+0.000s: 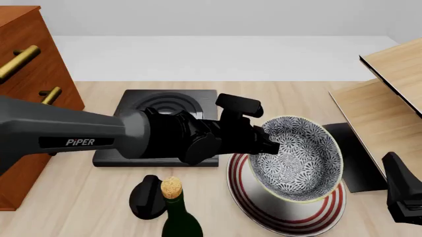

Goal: Pick up the akita bowl and put it on the plate.

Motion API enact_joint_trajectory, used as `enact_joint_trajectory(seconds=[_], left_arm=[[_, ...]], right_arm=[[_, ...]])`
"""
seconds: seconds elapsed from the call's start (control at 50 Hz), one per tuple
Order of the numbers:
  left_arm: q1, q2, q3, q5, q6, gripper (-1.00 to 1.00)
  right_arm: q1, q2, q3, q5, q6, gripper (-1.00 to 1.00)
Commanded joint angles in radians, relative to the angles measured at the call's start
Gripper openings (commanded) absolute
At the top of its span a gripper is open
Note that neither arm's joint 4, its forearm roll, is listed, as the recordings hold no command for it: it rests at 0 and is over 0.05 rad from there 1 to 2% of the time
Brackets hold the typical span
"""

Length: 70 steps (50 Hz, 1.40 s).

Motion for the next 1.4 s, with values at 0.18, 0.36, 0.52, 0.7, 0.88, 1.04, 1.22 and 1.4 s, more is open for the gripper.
enact_joint_trajectory(seconds=[0.18,0.36,0.52,0.7,0.88,1.04,1.22,1.4], left_arm=[[0.002,0.009,0.000,0.003,0.015,-1.00],[0.000,0.005,0.008,0.001,0.015,-1.00],[-0.003,0.002,0.015,-0.002,0.014,-1.00],[-0.001,0.010,0.014,-0.003,0.017,-1.00],[0.003,0.019,0.007,0.000,0.021,-1.00],[0.003,0.018,0.002,0.009,0.026,-1.00],[-0.002,0.021,0.010,0.006,0.022,-1.00],[-0.001,0.027,0.015,0.004,0.028,-1.00]], right_arm=[[0.000,0.000,0.000,0.000,0.000,1.00],[0.000,0.000,0.000,0.000,0.000,1.00],[0.000,0.000,0.000,0.000,0.000,1.00],[0.000,0.000,0.000,0.000,0.000,1.00],[0.000,0.000,0.000,0.000,0.000,1.00],[0.000,0.000,0.000,0.000,0.000,1.00],[0.000,0.000,0.000,0.000,0.000,1.00],[0.000,0.000,0.000,0.000,0.000,1.00]])
